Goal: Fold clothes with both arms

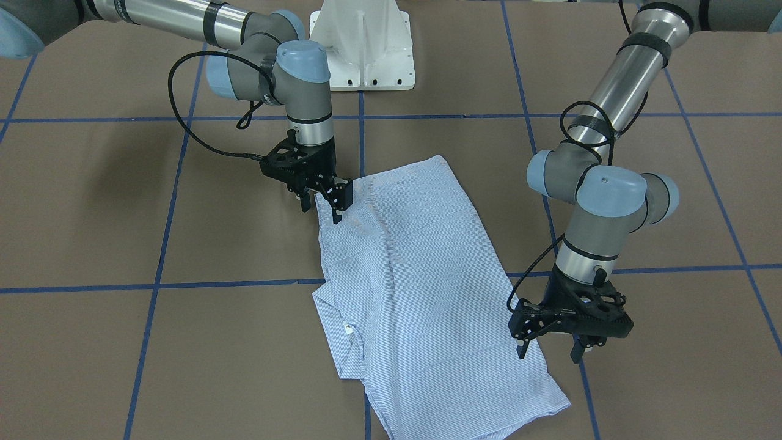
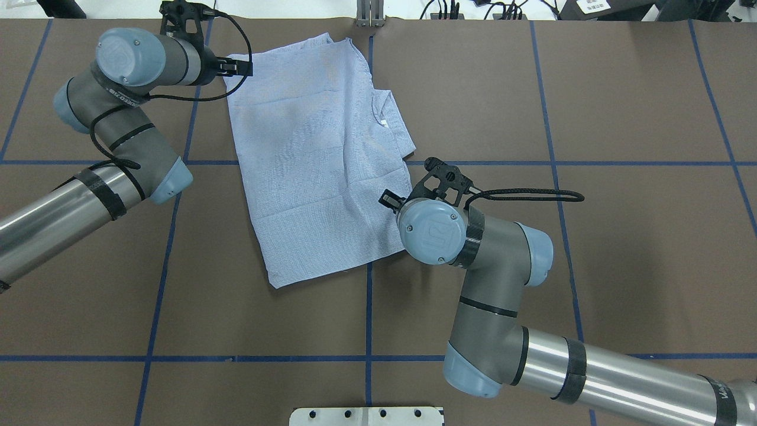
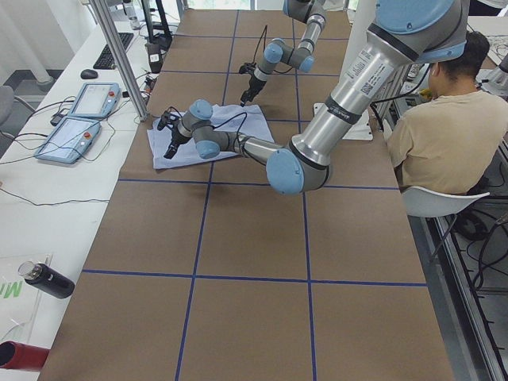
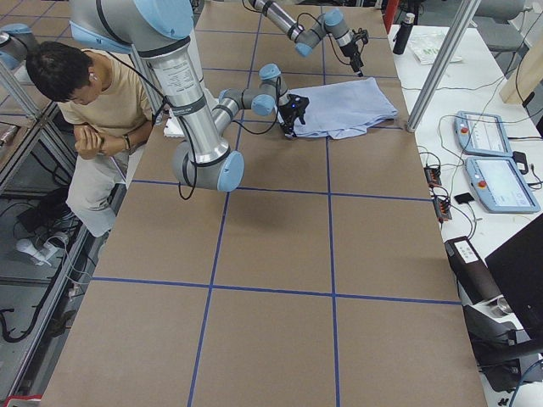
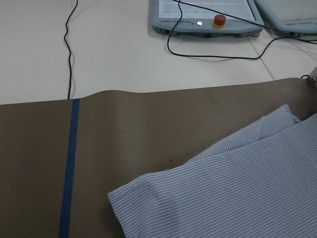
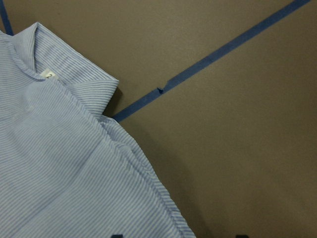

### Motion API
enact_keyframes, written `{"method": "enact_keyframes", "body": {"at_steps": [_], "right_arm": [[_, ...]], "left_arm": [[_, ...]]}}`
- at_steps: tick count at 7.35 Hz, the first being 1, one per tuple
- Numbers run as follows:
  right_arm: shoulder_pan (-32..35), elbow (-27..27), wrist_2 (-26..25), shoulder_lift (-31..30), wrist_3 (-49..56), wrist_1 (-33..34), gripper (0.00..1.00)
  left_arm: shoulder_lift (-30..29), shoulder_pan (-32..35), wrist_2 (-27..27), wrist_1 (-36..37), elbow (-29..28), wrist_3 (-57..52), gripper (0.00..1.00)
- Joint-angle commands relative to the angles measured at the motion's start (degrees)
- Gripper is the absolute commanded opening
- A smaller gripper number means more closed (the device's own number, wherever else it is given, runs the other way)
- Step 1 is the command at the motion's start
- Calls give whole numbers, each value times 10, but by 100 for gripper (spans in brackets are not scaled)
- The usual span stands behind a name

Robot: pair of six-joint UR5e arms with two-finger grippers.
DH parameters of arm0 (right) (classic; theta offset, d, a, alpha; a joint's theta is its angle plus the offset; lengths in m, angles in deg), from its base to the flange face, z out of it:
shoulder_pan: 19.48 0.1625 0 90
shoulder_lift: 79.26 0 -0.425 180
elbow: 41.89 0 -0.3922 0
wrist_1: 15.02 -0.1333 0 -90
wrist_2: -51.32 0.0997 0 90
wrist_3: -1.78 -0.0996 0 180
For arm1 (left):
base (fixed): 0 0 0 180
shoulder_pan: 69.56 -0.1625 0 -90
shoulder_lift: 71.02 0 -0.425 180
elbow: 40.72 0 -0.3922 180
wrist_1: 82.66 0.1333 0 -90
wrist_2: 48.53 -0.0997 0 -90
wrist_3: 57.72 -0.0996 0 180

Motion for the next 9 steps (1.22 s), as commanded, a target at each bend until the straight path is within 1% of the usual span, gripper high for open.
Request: {"method": "enact_keyframes", "body": {"at_steps": [1,3,4,6,8,9], "right_arm": [[-14,0,-7,0,-19,15,79],[-22,1,-18,2,-20,16,79],[-27,1,-18,5,-29,16,74],[-37,1,-26,6,-30,16,67],[-37,1,-25,7,-29,20,57],[-37,1,-26,9,-27,29,55]], "left_arm": [[0,-4,0,0,1,3,100],[1,-5,0,0,1,3,100],[1,-5,0,0,0,3,100],[7,-6,0,-4,1,2,100],[7,-7,0,-4,1,2,100],[7,-7,0,-4,1,2,100]]}}
